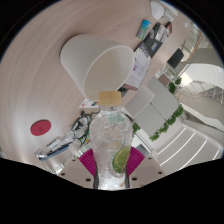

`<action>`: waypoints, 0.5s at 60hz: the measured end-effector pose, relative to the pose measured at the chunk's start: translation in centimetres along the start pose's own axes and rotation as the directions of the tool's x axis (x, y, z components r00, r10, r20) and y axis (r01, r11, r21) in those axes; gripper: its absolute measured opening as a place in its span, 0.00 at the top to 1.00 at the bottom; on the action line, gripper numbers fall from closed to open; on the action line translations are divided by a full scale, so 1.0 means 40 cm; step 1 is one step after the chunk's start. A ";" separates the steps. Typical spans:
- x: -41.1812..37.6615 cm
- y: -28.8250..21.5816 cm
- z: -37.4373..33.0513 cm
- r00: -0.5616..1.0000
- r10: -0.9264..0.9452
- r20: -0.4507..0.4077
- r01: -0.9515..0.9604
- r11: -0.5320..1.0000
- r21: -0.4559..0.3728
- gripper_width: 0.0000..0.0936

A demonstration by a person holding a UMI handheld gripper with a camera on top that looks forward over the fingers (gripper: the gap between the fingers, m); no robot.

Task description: Pour water

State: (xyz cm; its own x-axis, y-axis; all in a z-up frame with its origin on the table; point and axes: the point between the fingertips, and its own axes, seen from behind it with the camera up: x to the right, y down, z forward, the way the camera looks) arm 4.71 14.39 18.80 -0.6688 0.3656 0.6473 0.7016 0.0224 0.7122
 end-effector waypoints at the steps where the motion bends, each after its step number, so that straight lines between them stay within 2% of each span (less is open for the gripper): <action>1: -0.003 -0.001 0.006 1.000 0.011 0.002 -0.011 1.000 0.005 0.63; 8: 0.015 0.004 -0.029 0.977 0.212 -0.034 -0.211 0.977 0.030 0.63; 9: 0.018 0.001 -0.028 0.957 0.284 -0.058 -0.284 0.959 0.013 0.63; 13: 0.057 0.039 -0.023 0.825 0.559 -0.075 -0.558 0.829 0.046 0.63; 17: 0.078 0.121 -0.067 0.563 0.815 -0.135 -0.816 0.574 0.063 0.62; 18: 0.099 0.136 -0.017 0.513 0.855 -0.075 -0.851 0.518 0.084 0.62; 21: 0.086 0.191 -0.009 0.242 0.968 -0.065 -0.962 0.248 0.116 0.61; 22: 0.046 0.207 -0.042 0.102 0.989 -0.111 -0.986 0.115 0.122 0.61; 23: 0.035 0.229 -0.064 0.013 0.992 -0.122 -0.990 0.031 0.140 0.60; 28: -0.052 0.265 -0.026 -0.342 0.940 -0.013 -0.928 -0.336 0.162 0.55; 30: -0.085 0.245 -0.007 -0.430 0.901 0.062 -0.886 -0.434 0.162 0.53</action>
State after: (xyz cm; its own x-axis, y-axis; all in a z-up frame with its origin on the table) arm 13.78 13.09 23.64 0.9345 -0.0795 0.3469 0.3285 -0.1825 -0.9267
